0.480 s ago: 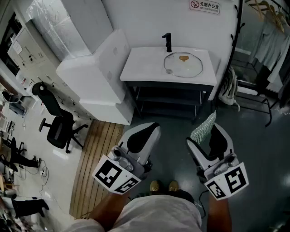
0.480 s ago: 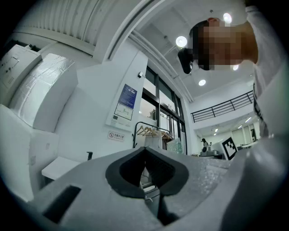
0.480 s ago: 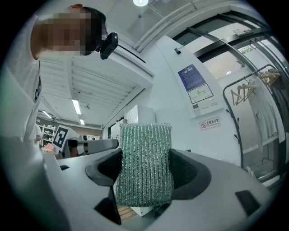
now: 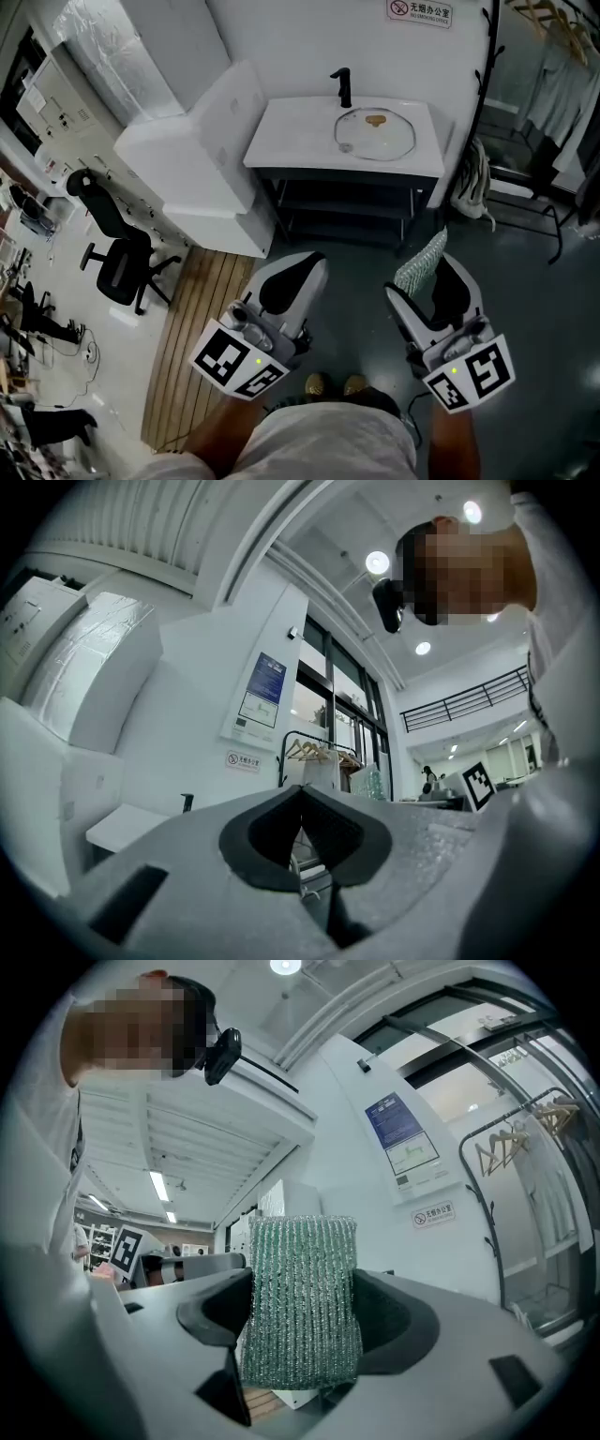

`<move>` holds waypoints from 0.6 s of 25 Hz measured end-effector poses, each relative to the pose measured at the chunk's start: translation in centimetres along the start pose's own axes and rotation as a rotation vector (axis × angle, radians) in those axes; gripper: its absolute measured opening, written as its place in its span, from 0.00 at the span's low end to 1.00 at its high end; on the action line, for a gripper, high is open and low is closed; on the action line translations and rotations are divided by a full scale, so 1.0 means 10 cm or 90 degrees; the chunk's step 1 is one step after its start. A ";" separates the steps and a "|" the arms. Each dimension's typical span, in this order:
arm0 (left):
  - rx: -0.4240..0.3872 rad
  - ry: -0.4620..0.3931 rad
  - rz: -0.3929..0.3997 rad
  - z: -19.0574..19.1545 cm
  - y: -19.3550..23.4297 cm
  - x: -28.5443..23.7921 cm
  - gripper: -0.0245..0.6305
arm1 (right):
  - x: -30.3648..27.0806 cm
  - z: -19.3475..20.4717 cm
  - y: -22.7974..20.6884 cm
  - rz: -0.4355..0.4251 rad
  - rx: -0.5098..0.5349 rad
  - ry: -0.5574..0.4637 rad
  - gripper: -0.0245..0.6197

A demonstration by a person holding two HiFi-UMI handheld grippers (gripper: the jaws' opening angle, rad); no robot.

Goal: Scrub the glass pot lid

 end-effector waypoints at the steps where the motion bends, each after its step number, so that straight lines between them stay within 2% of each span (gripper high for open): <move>1: -0.001 -0.001 -0.003 0.01 -0.02 -0.02 0.06 | 0.02 0.00 -0.03 -0.002 -0.001 0.001 0.55; 15: -0.015 -0.003 -0.048 0.08 -0.02 -0.26 0.06 | 0.06 -0.02 -0.42 -0.023 0.001 0.003 0.55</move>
Point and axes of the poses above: the fingertips, and each gripper's own axes: x backward along the fingers, y to its left, z out of its underside, the point moved 5 cm from there along x, backward along the fingers, and after that the axes turned 4 degrees about -z, right-handed, at the moved point
